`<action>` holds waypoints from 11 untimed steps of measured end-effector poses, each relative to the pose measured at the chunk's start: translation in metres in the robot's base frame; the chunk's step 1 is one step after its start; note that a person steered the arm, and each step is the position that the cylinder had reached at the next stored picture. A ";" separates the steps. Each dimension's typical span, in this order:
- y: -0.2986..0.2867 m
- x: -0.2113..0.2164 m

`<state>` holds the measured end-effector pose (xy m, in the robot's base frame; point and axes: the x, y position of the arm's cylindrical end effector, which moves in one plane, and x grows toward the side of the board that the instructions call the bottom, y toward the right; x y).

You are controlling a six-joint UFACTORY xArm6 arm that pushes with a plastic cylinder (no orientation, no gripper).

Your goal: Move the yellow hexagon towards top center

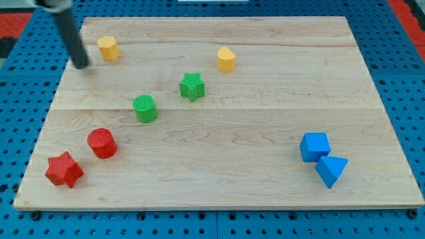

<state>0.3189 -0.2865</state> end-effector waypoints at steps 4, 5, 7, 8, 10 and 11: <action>0.089 0.019; 0.157 0.012; 0.203 -0.042; 0.193 -0.054; 0.211 -0.093; 0.222 -0.110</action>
<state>0.2091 -0.0640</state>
